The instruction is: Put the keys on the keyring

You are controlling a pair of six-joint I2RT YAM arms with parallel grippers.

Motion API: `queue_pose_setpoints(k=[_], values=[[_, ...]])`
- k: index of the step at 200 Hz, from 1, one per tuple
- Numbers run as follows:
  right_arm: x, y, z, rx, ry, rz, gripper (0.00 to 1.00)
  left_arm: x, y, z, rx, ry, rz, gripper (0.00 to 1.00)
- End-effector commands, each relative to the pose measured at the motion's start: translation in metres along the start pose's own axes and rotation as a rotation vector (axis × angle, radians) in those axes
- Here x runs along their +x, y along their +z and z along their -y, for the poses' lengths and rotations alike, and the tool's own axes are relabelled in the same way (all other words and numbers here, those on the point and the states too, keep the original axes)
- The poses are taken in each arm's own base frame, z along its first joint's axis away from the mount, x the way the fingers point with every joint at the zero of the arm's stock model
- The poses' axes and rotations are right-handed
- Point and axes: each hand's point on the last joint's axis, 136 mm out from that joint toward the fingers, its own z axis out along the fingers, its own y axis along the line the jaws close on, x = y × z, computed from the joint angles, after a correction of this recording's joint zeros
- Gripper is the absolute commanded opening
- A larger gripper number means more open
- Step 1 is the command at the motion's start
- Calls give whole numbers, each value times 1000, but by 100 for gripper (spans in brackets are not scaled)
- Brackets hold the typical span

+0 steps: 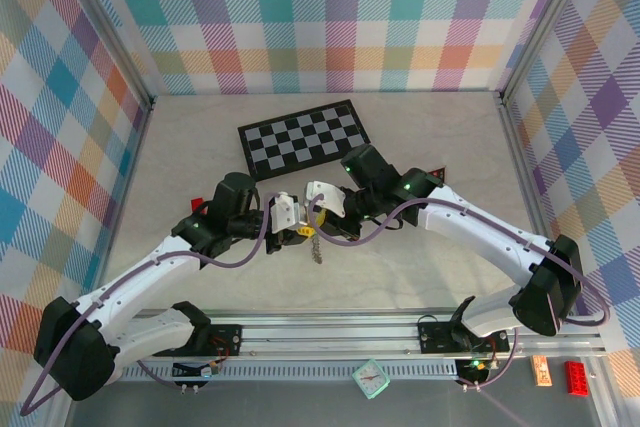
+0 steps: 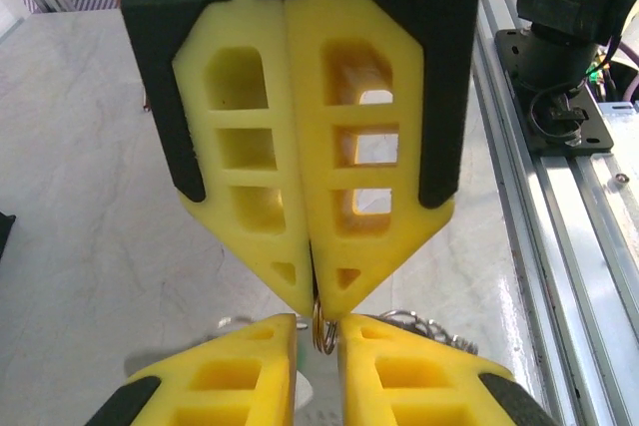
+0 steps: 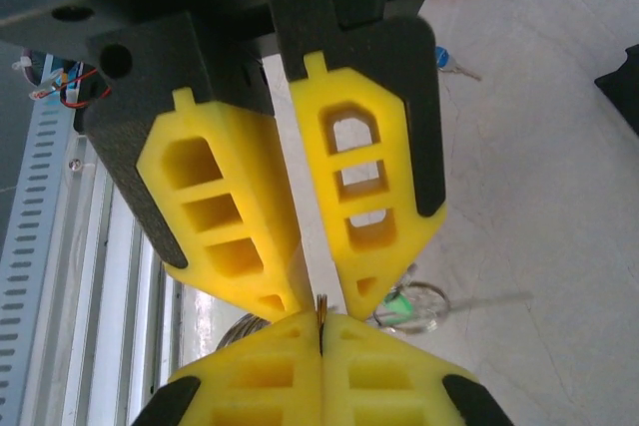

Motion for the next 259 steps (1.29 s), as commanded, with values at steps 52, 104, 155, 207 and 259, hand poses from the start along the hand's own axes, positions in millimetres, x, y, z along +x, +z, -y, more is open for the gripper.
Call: queue_pose_setpoints(k=[52,104,155,207,259], values=[[-15,-4,-12,-35,-26,81,0,-3,1,9,53,12,22,6],[-27,-40,5,99,60,288,32,-13,0,16,80,-40,109,0],[-5,-62,0,214,2,566,39,-18,-5,26,90,-50,194,0],[3,-36,-14,65,36,565,37,-21,-6,26,83,-47,224,0],[-3,-18,-17,7,20,559,32,-24,-5,25,85,-58,248,0]])
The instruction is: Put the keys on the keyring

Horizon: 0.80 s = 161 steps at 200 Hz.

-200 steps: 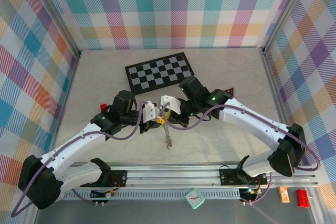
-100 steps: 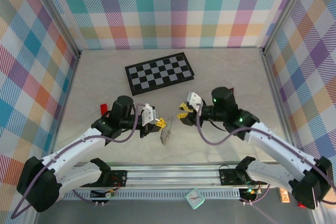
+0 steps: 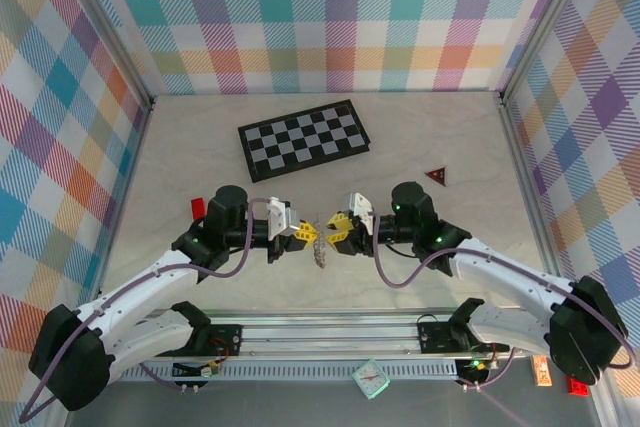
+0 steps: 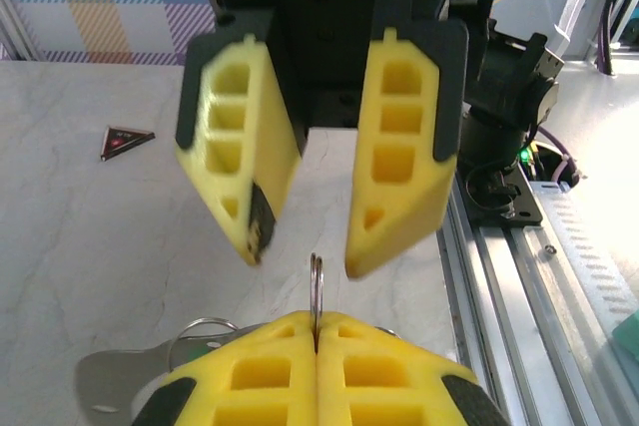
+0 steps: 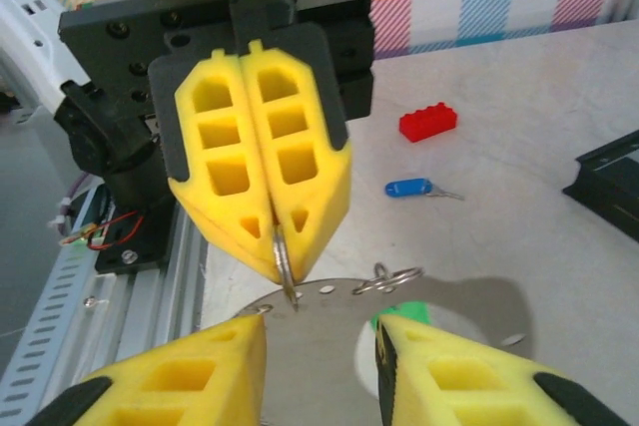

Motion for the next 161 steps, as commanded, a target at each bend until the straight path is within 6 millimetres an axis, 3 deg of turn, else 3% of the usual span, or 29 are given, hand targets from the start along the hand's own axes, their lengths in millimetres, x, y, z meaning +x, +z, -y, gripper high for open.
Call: queue_pose_setpoints(k=[1,64,88,105,112,140,161], values=[[-24,4,-6,-46,-51,73,32,-13,0,6,34,37,64,0],[-30,10,-5,-48,-64,95,21,-13,1,7,44,32,62,0],[-30,11,-4,-42,-66,96,12,-13,1,7,46,30,62,0],[-30,11,-5,-47,-67,90,0,-13,1,6,42,29,60,0],[-31,11,-5,-48,-70,84,0,-13,1,5,34,28,55,0],[-27,8,-6,-36,-93,9,0,-8,0,-4,-20,31,6,19],[-16,7,-5,-23,-117,-103,0,-5,-2,-11,-60,45,-33,22]])
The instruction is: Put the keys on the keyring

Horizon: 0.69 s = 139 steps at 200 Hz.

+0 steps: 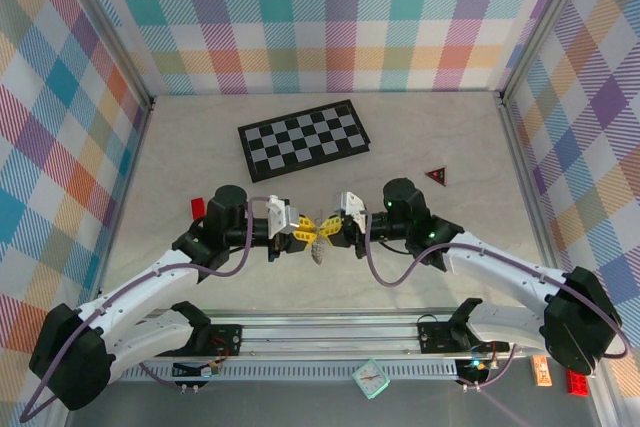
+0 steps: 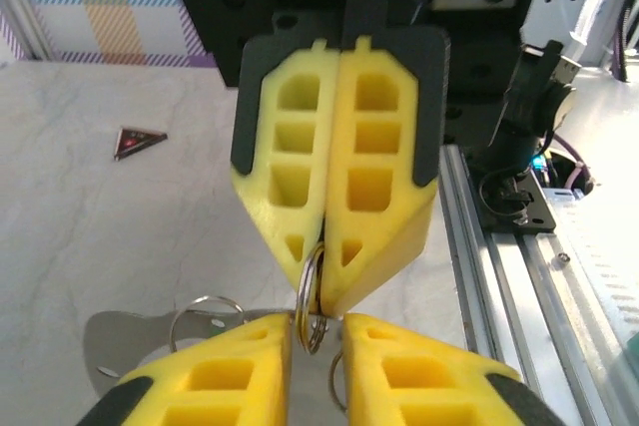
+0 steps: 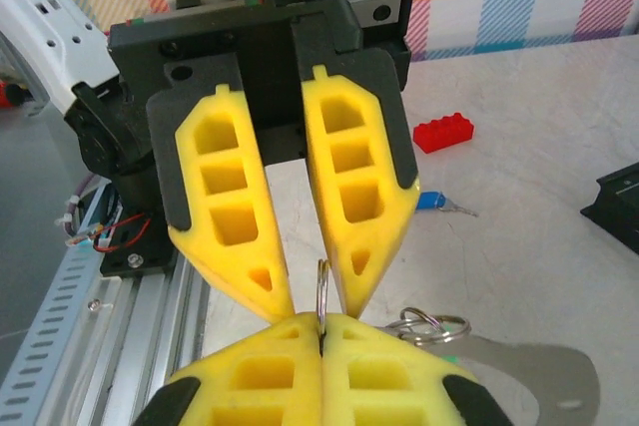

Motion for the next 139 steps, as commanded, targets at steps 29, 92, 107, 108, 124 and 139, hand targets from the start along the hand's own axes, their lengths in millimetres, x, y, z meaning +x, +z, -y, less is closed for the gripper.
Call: queue_pose_setpoints(k=[29,92,107,108,124,139], values=[[8,-6,-1,-4,-85,-236,0,-11,-4,-9,-47,68,-48,23],[3,-5,-7,-52,-153,-357,0,-15,-4,-8,-32,67,-51,24],[-2,-3,-9,-66,-164,-364,0,-13,-2,-9,-26,64,-63,24],[-2,-2,-9,-67,-166,-364,0,-12,-2,-9,-26,63,-65,23],[-3,0,-10,-79,-178,-389,0,-13,-2,-8,-19,64,-67,22],[-4,3,-11,-85,-186,-409,0,-14,-2,-8,-17,66,-65,18]])
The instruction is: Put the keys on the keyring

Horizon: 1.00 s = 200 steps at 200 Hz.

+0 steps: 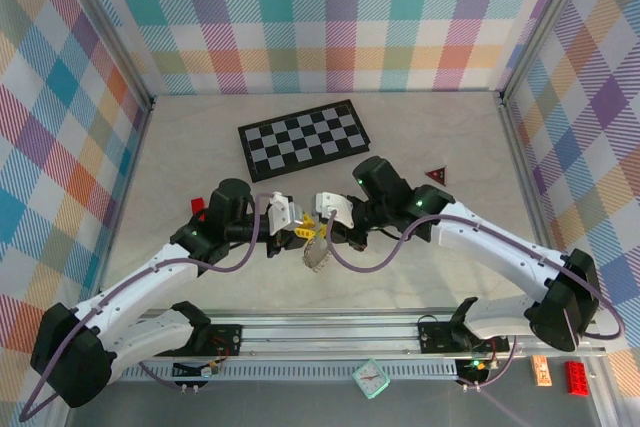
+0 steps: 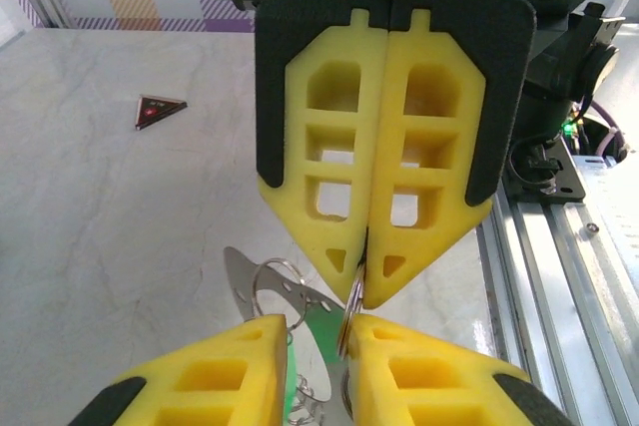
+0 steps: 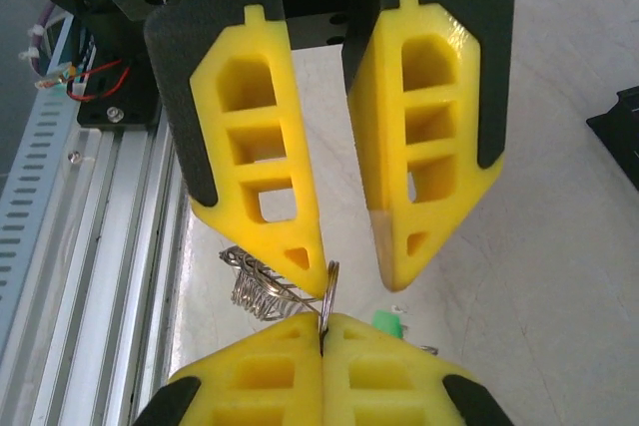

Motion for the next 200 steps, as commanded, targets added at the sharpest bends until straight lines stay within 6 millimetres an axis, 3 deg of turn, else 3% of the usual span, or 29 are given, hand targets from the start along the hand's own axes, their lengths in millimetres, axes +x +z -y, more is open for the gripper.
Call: queue_pose_setpoints(k=[1,38,56,69,142,200], values=[[-10,-3,-9,-42,-57,-17,0,-13,-1,1,13,42,18,18],[-19,-7,-3,-6,-39,-5,0,-14,-3,3,18,52,20,1],[-25,-17,4,53,-6,73,25,-14,-3,5,27,44,35,0],[-26,-27,7,78,34,155,31,-16,-2,7,33,25,66,0],[-9,-35,13,237,140,495,32,-34,-2,3,14,-107,275,0],[-8,-27,11,203,156,540,31,-35,-1,4,30,-117,292,0]])
